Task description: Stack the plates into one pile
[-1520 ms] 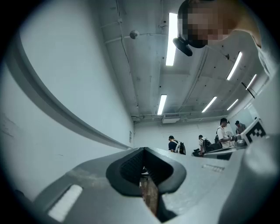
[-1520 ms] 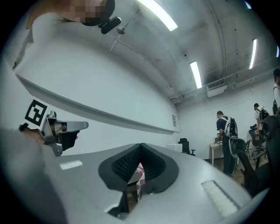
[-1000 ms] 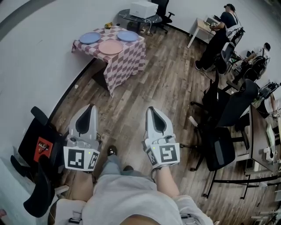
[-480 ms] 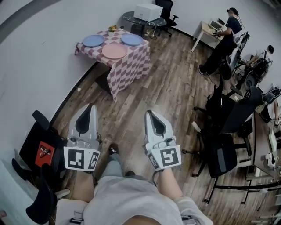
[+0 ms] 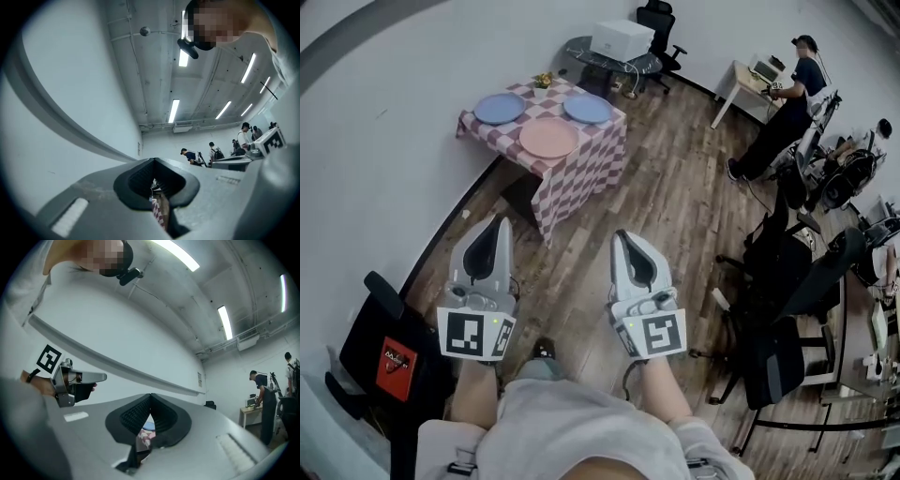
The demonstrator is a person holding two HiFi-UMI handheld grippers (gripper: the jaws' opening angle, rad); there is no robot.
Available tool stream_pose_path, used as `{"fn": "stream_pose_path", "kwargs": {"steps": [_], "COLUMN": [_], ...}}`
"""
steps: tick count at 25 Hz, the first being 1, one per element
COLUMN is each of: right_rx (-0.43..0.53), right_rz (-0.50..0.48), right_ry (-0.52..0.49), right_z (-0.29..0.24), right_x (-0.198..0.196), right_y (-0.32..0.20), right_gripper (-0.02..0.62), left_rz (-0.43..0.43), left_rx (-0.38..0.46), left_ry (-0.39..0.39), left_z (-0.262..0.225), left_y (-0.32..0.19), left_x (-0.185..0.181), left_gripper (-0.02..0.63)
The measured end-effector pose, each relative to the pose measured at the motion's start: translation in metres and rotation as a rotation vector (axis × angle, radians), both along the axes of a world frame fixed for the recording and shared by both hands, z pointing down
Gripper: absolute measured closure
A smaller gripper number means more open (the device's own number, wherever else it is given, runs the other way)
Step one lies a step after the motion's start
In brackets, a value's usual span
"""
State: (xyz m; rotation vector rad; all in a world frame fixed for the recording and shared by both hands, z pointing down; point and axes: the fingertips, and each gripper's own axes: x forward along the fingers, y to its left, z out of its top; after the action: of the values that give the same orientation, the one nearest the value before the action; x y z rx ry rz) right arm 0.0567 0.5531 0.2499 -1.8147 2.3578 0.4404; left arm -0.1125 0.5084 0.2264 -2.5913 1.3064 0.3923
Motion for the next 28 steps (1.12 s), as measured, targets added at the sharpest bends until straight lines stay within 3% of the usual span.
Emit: {"fn": "stream_pose_path", "kwargs": {"steps": [6,13,18,28], "right_rx": [-0.036,-0.043,-0.074,-0.1], "right_rz": [0.033,0.031,0.056,0.063], "right_ry": [-0.015,0.009,-0.068,-0.056], "right_z": [0.004,0.012,0.019,0.022], "right_x": [-0.008,-0.017,0.0,0.032], "right_y": [-0.083,-0.138,-0.171,-0.29], "right_gripper": [0.594,0.594,0.594,0.594], "left_rz": [-0.006,-0.015,-0.011,-0.046], "left_rx": [-0.005,-0.049,-0.06,-0.06], "left_ry": [-0.017,0.071,0.076,0.091], "left_z": [-0.003,0.009,0.019,0.02], "left_y": [-0.077,-0.143,-0.177,-0.284], "left_x": [-0.014,-0.04,-0.036,-0.015], "left_gripper": [0.603,0.603,0.603,0.603]}}
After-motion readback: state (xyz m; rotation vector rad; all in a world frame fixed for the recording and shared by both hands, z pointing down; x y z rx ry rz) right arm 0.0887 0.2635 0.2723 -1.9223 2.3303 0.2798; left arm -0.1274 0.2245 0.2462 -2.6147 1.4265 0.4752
